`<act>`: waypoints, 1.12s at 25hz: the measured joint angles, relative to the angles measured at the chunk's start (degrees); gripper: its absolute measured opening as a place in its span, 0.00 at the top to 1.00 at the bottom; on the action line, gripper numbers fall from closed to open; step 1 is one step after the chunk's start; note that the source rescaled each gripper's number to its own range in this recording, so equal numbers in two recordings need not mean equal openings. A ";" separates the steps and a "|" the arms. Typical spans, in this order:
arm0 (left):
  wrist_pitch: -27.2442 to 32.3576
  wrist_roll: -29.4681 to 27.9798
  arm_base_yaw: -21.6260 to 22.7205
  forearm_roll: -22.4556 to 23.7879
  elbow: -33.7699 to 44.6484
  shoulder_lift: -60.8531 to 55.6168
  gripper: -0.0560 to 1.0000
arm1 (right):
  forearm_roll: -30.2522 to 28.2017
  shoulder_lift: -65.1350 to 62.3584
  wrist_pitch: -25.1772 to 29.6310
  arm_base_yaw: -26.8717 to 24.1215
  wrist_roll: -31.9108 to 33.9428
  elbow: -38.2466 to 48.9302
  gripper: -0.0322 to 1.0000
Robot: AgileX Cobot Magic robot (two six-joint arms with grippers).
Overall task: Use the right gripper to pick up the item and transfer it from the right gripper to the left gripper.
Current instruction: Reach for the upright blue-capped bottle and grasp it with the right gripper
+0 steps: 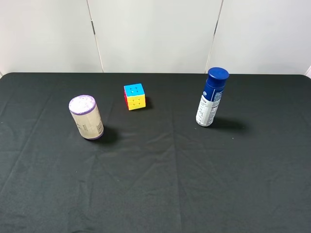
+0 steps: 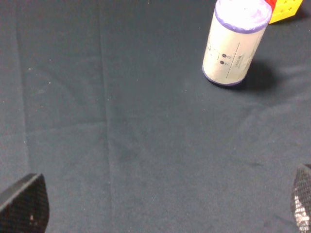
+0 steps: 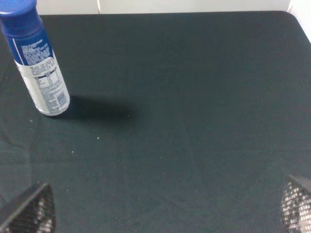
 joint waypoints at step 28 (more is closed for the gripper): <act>0.00 0.00 0.00 0.00 0.00 0.00 0.00 | 2.02 38.79 4.66 0.00 -1.29 -30.00 0.00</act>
